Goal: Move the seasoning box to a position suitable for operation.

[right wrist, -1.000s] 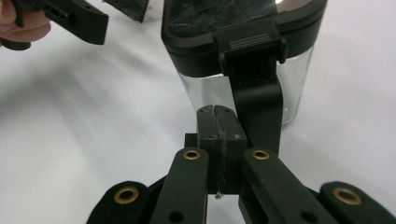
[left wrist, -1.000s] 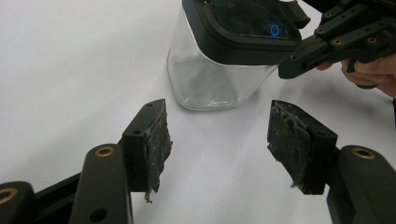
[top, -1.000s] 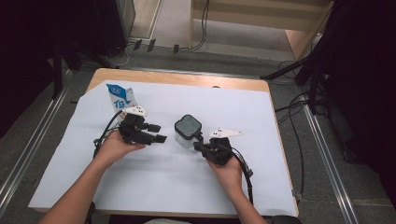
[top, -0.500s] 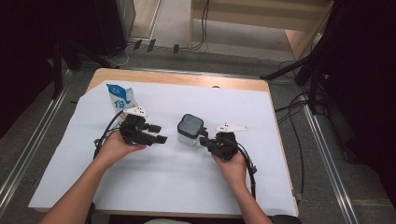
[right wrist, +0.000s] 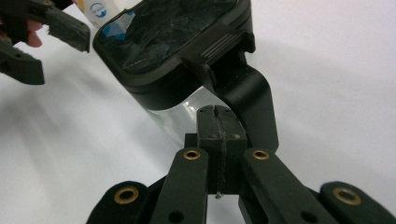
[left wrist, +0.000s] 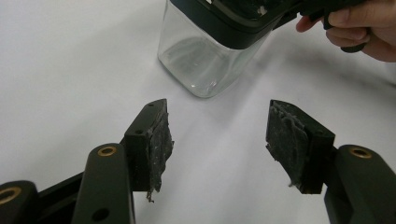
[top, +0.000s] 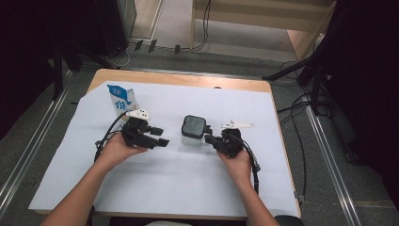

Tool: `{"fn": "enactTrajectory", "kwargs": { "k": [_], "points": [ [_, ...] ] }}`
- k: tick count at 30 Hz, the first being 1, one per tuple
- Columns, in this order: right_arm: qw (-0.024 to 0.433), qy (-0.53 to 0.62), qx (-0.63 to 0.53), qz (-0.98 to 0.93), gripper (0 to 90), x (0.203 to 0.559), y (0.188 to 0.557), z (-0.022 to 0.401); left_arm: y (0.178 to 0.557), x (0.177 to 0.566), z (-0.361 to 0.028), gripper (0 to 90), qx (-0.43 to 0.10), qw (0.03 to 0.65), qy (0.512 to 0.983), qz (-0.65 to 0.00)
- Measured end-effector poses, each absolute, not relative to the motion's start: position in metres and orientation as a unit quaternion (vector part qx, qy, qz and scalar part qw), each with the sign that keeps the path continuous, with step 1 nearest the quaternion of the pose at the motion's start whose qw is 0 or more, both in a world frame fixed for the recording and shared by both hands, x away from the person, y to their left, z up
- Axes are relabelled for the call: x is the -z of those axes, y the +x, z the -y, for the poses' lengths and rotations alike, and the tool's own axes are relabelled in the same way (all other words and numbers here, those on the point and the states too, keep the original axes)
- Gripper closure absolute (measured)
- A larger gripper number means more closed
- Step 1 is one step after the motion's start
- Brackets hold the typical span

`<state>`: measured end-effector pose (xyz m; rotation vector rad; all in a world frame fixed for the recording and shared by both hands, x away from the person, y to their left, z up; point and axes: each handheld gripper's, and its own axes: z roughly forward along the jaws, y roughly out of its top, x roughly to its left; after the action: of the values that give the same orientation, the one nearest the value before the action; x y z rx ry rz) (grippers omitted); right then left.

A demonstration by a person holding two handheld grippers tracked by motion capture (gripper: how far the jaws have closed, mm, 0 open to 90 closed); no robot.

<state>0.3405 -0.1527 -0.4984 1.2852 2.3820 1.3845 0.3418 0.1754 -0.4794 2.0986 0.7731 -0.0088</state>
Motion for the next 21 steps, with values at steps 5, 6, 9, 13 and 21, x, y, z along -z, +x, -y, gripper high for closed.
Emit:
{"fn": "enactTrajectory", "kwargs": {
  "k": [5, 6, 9, 13, 21],
  "points": [
    [0.054, 0.424, -0.451, -0.783, 90.0, 0.497, 0.346, 0.153, 0.339, 0.481, -0.175, 40.2, 0.004, 0.438, 0.844, -0.309],
    [0.054, 0.424, -0.452, -0.783, 90.0, 0.497, 0.347, 0.154, 0.338, 0.481, -0.175, 40.2, 0.006, 0.439, 0.844, -0.307],
    [0.055, 0.427, -0.452, -0.781, 90.0, 0.497, 0.35, 0.154, 0.338, 0.482, -0.171, 39.8, 0.009, 0.453, 0.839, -0.301],
    [0.056, 0.43, -0.452, -0.779, 90.0, 0.497, 0.355, 0.155, 0.336, 0.482, -0.162, 39.7, 0.005, 0.452, 0.844, -0.29],
    [0.057, 0.425, -0.446, -0.785, 89.1, 0.494, 0.357, 0.155, 0.334, 0.484, -0.16, 39.0, 0.011, 0.452, 0.844, -0.288]
  ]
}}
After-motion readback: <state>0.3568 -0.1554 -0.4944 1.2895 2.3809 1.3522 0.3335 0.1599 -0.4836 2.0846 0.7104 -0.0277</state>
